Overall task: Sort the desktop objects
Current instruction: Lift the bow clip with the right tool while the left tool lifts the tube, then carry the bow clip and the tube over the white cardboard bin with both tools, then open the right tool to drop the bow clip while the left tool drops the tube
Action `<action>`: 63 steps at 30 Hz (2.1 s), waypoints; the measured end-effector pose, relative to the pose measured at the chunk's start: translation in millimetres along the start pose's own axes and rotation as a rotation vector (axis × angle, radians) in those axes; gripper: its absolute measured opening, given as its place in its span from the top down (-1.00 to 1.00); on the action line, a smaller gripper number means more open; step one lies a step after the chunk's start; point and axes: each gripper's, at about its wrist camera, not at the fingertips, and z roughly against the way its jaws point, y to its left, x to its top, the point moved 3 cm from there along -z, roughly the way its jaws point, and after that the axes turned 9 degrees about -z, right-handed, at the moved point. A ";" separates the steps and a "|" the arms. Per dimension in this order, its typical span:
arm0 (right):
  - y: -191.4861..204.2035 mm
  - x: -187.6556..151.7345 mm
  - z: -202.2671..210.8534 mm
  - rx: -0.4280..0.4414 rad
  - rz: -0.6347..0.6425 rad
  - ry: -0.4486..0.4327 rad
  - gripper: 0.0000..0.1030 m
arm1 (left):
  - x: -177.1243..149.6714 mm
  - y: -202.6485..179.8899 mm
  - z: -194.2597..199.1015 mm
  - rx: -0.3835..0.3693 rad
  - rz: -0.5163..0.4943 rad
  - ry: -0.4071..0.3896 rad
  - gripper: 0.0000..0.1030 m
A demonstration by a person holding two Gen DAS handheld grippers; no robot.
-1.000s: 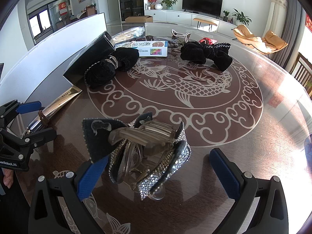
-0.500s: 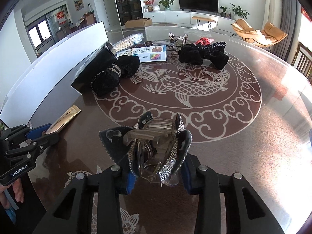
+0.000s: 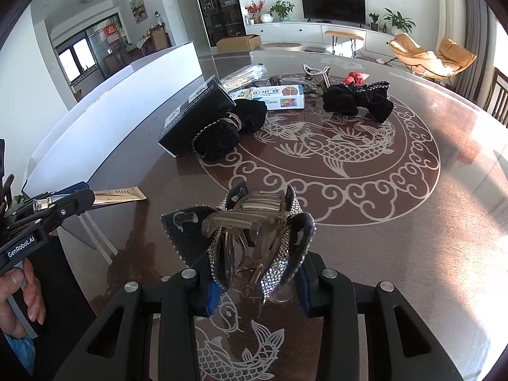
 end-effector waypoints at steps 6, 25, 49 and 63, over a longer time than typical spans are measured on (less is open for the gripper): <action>13.4 -4.8 -1.4 0.050 -0.015 0.009 0.26 | -13.1 0.4 -19.3 -0.024 -0.003 0.100 0.44; 17.0 -11.7 17.0 0.087 -0.002 -0.009 0.26 | -1.5 -2.9 -1.8 -0.021 -0.035 0.067 0.48; 285.3 118.9 -19.4 0.387 0.380 -0.036 0.26 | 51.4 235.2 85.3 0.255 0.310 -0.079 0.48; 390.5 133.4 -165.9 0.316 0.493 0.137 -0.61 | 23.9 287.6 47.6 0.339 0.392 0.083 -0.06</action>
